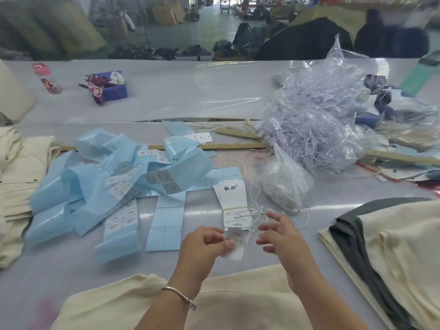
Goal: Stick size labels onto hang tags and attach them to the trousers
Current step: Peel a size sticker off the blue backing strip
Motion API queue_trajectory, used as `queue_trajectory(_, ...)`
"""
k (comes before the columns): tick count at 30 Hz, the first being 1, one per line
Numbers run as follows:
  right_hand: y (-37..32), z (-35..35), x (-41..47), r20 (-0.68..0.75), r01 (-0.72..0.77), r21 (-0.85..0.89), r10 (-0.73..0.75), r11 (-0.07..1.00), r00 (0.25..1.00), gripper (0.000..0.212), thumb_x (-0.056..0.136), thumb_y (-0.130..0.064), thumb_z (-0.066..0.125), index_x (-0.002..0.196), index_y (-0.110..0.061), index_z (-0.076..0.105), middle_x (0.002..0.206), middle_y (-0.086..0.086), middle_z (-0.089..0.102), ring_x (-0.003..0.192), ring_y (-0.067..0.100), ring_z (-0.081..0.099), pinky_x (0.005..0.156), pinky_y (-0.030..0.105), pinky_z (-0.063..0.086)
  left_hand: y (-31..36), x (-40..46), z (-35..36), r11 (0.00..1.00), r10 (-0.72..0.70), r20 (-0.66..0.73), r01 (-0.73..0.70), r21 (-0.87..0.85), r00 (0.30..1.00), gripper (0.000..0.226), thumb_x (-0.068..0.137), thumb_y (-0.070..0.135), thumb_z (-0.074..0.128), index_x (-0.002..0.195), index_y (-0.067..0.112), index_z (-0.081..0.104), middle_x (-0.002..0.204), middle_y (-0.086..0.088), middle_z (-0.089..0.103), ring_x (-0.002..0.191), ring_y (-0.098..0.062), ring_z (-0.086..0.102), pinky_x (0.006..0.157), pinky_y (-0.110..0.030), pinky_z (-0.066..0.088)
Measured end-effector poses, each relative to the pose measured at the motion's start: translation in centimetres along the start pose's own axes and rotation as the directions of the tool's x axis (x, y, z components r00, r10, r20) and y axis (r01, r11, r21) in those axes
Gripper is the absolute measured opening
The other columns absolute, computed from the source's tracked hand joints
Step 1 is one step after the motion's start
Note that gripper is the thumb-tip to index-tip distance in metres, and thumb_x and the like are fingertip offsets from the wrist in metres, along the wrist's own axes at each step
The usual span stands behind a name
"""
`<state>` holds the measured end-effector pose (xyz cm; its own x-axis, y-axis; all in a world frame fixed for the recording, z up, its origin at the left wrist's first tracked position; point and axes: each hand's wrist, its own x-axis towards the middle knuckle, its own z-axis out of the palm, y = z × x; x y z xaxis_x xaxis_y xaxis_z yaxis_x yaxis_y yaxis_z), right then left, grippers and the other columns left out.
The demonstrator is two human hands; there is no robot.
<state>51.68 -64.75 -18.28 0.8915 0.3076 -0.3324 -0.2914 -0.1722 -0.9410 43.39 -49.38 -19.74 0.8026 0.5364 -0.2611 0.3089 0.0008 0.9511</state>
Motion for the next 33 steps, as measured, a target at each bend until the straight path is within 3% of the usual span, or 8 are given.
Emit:
queue_trajectory(6, 0.2, 2.3, 10.2, 0.060, 0.209, -0.411, -0.202, 0.887, 0.977, 0.047, 0.085, -0.004, 0.053, 0.130, -0.016, 0.047, 0.101, -0.009, 0.053, 0.084, 0.010, 0.053, 0.083, 0.030, 0.044, 0.3, 3.0, 1.3, 0.966, -0.121, -0.101, 0.094, -0.240, 0.988, 0.006, 0.077, 0.019, 0.078, 0.076, 0.021, 0.073, 0.079, 0.009, 0.073, 0.078, -0.008, 0.062, 0.072, -0.024, 0.045)
queue_trajectory(8, 0.2, 3.2, 13.1, 0.115, 0.290, -0.507, -0.269, 0.812, 0.956, 0.053, 0.087, -0.007, 0.050, 0.138, -0.016, 0.041, 0.116, -0.003, 0.053, 0.101, 0.013, 0.053, 0.091, 0.031, 0.042, 0.6, 4.1, 1.2, 0.969, -0.106, -0.105, 0.079, -0.234, 0.989, 0.008, 0.077, 0.017, 0.078, 0.078, 0.024, 0.073, 0.082, 0.011, 0.074, 0.079, -0.005, 0.062, 0.073, -0.025, 0.045)
queue_trajectory(10, 0.4, 3.9, 15.8, 0.218, 0.384, -0.657, -0.323, 0.649, 0.921, 0.059, 0.089, -0.011, 0.050, 0.146, -0.014, 0.031, 0.138, 0.003, 0.045, 0.127, 0.020, 0.040, 0.104, 0.035, 0.036, 0.7, 5.0, 1.4, 0.976, -0.096, -0.107, 0.072, -0.203, 0.990, 0.011, 0.077, 0.016, 0.078, 0.085, 0.023, 0.074, 0.086, 0.011, 0.075, 0.080, -0.005, 0.064, 0.076, -0.025, 0.047)
queue_trajectory(13, 0.6, 4.1, 19.0, 0.408, 0.485, -0.809, -0.278, 0.331, 0.870, 0.071, 0.092, -0.022, 0.054, 0.152, -0.012, 0.016, 0.156, 0.004, 0.025, 0.142, 0.022, 0.020, 0.112, 0.036, 0.027, 0.3, 6.3, 1.7, 0.982, -0.092, -0.089, 0.076, -0.174, 0.992, 0.020, 0.079, 0.016, 0.076, 0.098, 0.020, 0.072, 0.094, 0.009, 0.076, 0.088, -0.006, 0.068, 0.080, -0.026, 0.047)
queue_trajectory(17, -0.3, 3.9, 22.4, 0.460, 0.480, -0.835, -0.139, 0.269, 0.877, 0.088, 0.080, -0.032, 0.069, 0.152, -0.018, 0.020, 0.152, 0.001, 0.032, 0.137, 0.023, 0.031, 0.107, 0.037, 0.034, 0.0, 7.5, 1.7, 0.979, -0.088, -0.066, 0.074, -0.188, 0.994, 0.029, 0.077, 0.017, 0.079, 0.104, 0.019, 0.070, 0.100, 0.006, 0.075, 0.089, -0.006, 0.070, 0.081, -0.028, 0.046)
queue_trajectory(21, -1.2, 4.5, 23.6, 0.518, 0.528, -0.846, -0.124, 0.068, 0.846, 0.086, 0.072, -0.040, 0.074, 0.145, -0.020, 0.034, 0.139, 0.004, 0.039, 0.127, 0.025, 0.036, 0.100, 0.040, 0.036, -0.3, 7.9, 1.5, 0.978, -0.068, -0.007, 0.065, -0.197, 0.998, 0.042, 0.064, 0.028, 0.077, 0.105, 0.020, 0.070, 0.098, 0.002, 0.076, 0.088, -0.007, 0.070, 0.082, -0.028, 0.044)
queue_trajectory(27, -1.6, 4.6, 23.5, 0.556, 0.563, -0.825, -0.113, 0.040, 0.823, 0.060, 0.071, -0.036, 0.074, 0.124, -0.017, 0.051, 0.123, 0.005, 0.041, 0.116, 0.025, 0.036, 0.090, 0.038, 0.039, -0.5, 8.1, 1.2, 0.979, -0.053, 0.024, 0.057, -0.197, 0.998, 0.045, 0.065, 0.027, 0.075, 0.109, 0.017, 0.068, 0.098, -0.005, 0.076, 0.087, -0.010, 0.070, 0.085, -0.030, 0.043)
queue_trajectory(33, -1.8, 4.6, 22.9, 0.574, 0.573, -0.818, -0.134, -0.049, 0.808, 0.066, 0.074, -0.039, 0.072, 0.131, -0.018, 0.048, 0.132, 0.005, 0.043, 0.123, 0.026, 0.037, 0.095, 0.039, 0.039, -0.6, 7.5, 0.6, 0.979, -0.033, 0.010, 0.034, -0.201, 0.999, 0.046, 0.064, 0.026, 0.077, 0.108, 0.017, 0.067, 0.098, -0.007, 0.075, 0.086, -0.012, 0.070, 0.084, -0.031, 0.045)
